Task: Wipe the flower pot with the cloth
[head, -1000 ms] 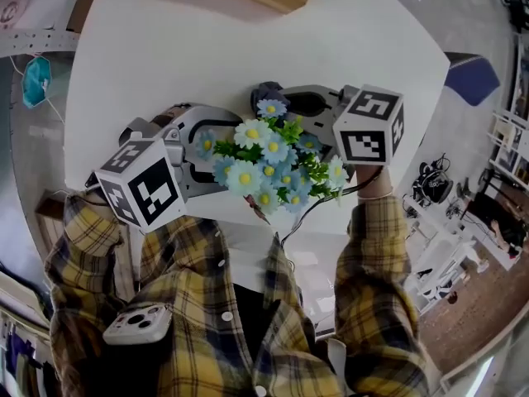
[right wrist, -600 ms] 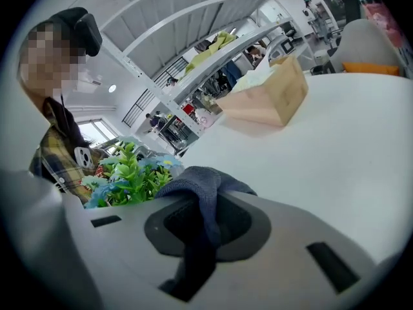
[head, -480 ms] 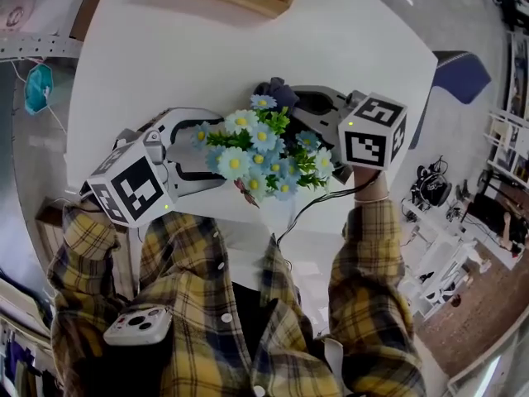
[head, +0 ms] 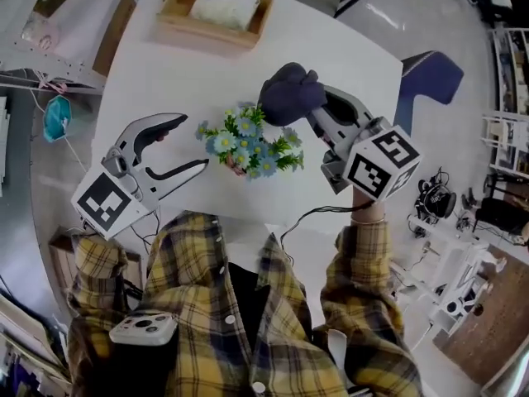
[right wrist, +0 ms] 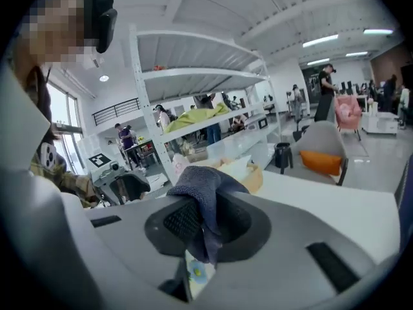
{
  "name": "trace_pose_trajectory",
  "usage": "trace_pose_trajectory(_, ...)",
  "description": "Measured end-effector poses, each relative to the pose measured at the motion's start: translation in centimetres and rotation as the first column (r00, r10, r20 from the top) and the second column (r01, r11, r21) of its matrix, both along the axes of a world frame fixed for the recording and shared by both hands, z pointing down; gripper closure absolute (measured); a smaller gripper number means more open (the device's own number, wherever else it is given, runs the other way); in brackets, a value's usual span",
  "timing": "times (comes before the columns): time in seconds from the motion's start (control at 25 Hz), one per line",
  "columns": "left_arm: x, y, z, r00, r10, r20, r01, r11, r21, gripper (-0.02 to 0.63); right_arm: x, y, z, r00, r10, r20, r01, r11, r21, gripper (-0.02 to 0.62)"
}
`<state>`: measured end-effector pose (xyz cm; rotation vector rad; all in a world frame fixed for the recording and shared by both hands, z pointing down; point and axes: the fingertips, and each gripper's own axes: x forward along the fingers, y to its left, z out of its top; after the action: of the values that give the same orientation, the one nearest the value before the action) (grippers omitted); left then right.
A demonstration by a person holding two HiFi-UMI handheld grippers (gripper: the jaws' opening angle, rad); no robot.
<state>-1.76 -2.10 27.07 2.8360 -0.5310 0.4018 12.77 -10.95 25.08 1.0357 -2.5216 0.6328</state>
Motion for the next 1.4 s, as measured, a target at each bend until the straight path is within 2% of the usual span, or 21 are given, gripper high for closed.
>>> trace_pose_trajectory(0.16,0.2,-0.4,-4.5,0.998,-0.062,-0.01,0.063,0.995,0.073,0.325,0.0,1.0,-5.7,0.996,0.085,0.037,-0.089,0.987,0.134,0.563)
trace_pose_trajectory(0.32,1.2,-0.7,-8.4,0.991,-0.123,-0.061,0.129,0.983,0.127,0.352,-0.9,2.8,-10.3,0.988,0.135,0.072,-0.149,0.958,0.244,0.563)
trace_pose_trajectory(0.4,2.2,-0.7,-10.3,0.982,-0.171,-0.082,0.182,0.97,0.161,0.386,-0.9,4.3,-12.4,0.984,0.151,0.09,-0.171,0.942,0.29,0.563)
trace_pose_trajectory(0.48,2.9,-0.6,-12.0,0.967,-0.229,-0.109,0.247,0.951,0.188,0.454,-1.0,5.9,-14.0,0.98,0.163,0.115,-0.192,0.927,0.323,0.563)
trace_pose_trajectory(0.6,3.6,-0.6,-13.6,0.95,-0.272,-0.154,0.298,0.938,0.18,0.503,-1.8,7.6,-15.1,0.977,0.172,0.129,-0.208,0.909,0.362,0.563)
trace_pose_trajectory(0.76,4.3,-0.5,-15.1,0.948,-0.261,-0.181,0.293,0.939,0.182,0.538,-2.9,8.7,-15.2,0.973,0.168,0.158,-0.215,0.907,0.363,0.563)
trace_pose_trajectory(0.8,4.5,-0.5,-15.5,0.947,-0.263,-0.182,0.296,0.937,0.186,0.562,-3.0,8.9,-15.2,0.973,0.167,0.159,-0.215,0.907,0.361,0.563)
trace_pose_trajectory(1.0,4.9,-1.0,-16.9,0.945,-0.26,-0.197,0.298,0.933,0.2,0.6,-3.4,8.7,-15.6,0.975,0.162,0.154,-0.208,0.906,0.368,0.563)
trace_pose_trajectory(1.4,6.1,-0.9,-17.1,0.964,-0.211,-0.164,0.247,0.937,0.246,0.6,-3.2,8.3,-16.3,0.979,0.168,0.113,-0.2,0.893,0.404,0.564)
